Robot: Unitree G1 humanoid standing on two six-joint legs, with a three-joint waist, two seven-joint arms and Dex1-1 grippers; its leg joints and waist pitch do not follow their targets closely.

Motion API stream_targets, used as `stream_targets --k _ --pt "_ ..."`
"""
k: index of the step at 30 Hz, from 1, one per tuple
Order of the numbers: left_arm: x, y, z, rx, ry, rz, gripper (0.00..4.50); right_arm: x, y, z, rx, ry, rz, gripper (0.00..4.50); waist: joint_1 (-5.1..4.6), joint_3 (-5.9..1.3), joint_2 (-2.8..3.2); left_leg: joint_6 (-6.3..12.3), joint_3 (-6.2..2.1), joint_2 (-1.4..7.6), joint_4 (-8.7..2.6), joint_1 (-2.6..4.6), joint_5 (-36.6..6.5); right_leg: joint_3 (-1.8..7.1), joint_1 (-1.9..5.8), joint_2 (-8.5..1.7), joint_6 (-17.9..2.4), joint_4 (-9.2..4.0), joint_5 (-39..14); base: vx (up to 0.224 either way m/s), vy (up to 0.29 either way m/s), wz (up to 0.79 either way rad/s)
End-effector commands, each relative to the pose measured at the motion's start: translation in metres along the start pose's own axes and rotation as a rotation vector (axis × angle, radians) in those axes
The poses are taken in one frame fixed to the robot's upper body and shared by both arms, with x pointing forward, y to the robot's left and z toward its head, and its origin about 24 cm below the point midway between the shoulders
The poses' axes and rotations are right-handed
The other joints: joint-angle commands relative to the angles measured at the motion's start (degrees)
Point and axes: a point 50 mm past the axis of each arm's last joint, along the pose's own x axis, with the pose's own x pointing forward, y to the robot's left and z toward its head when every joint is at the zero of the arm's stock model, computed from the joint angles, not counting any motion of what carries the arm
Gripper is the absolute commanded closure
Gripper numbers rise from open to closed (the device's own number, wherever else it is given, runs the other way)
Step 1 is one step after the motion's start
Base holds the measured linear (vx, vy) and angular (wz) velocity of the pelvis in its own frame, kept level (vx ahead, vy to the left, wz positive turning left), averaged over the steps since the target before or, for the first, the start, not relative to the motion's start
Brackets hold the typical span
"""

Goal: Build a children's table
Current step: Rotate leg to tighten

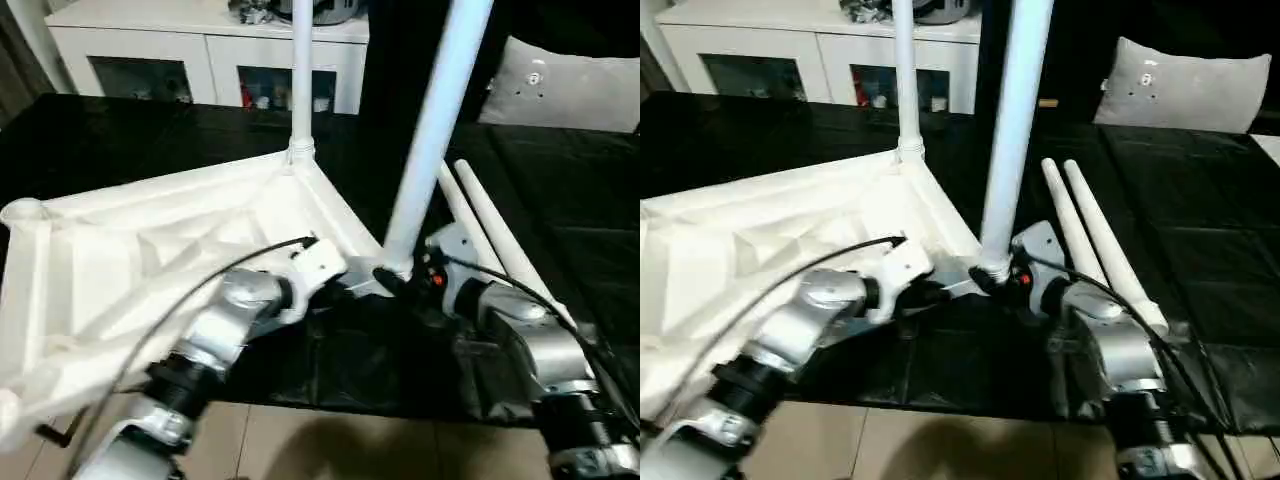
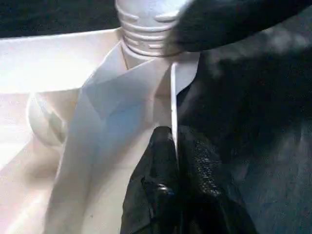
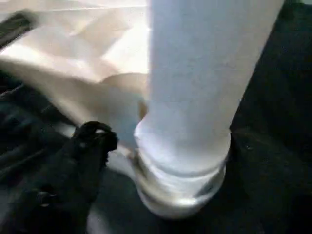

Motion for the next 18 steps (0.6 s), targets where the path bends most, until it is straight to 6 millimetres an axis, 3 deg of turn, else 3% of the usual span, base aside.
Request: stream_targets --k 1,7,9,15,16,18 --pt "-0.001 -0.005 -0.008 0.04 0.024 -0.074 4.5 -0.001 0.006 0.007 -0.039 -0.034 0.113 0.09 0.26 -2.9 -0.57 4.75 -0.61 2.23 -3.74 -1.01 -6.94 3.31 3.36 -3.66 -8.59 -4.74 -13.41 0.0 0.0 0.0" --pt "-0.016 -0.009 -0.015 0.144 0.037 -0.289 4.5 -0.019 -0.001 0.006 -0.182 0.059 0.251 0.09 0.58 -3.28 -0.43 6.47 -0.38 2.47 -3.22 -0.85 -3.29 3.4 3.08 -3.57 -13.22 -3.41 -3.37 0.0 0.0 0.0" --pt "-0.02 -0.012 -0.018 0.183 0.054 -0.372 4.5 -0.024 -0.003 0.005 -0.198 0.075 0.317 0.09 0.88 -3.25 -0.46 7.21 -0.39 2.48 -3.13 -0.96 -3.03 3.35 3.19 -3.62 -13.91 -3.24 -2.43 0.0 0.0 0.0" --pt "-0.026 -0.016 -0.019 0.245 0.074 -0.522 4.5 -0.031 0.003 0.003 -0.194 0.103 0.484 0.25 2.04 -3.06 -0.63 6.55 -0.2 2.9 -3.23 -0.67 -4.91 3.41 3.04 -3.8 -13.98 -3.3 -5.28 0.0 0.0 0.0" --pt "-0.026 -0.016 -0.019 0.248 0.075 -0.527 4.5 -0.031 0.003 0.002 -0.194 0.106 0.49 0.54 2.08 -3.05 -0.76 6.4 -0.21 2.87 -3.22 -0.78 -5.04 3.41 3.12 -3.85 -13.9 -3.3 -5.53 0.0 0.0 0.0" --pt "-0.027 -0.016 -0.019 0.257 0.08 -0.537 4.5 -0.031 0.005 0.001 -0.192 0.112 0.506 0.62 2.19 -3.08 -0.83 5.62 -0.28 2.9 -3.31 -0.73 -5.39 3.39 3.12 -3.91 -13.46 -3.38 -6.52 0.0 0.0 0.0"
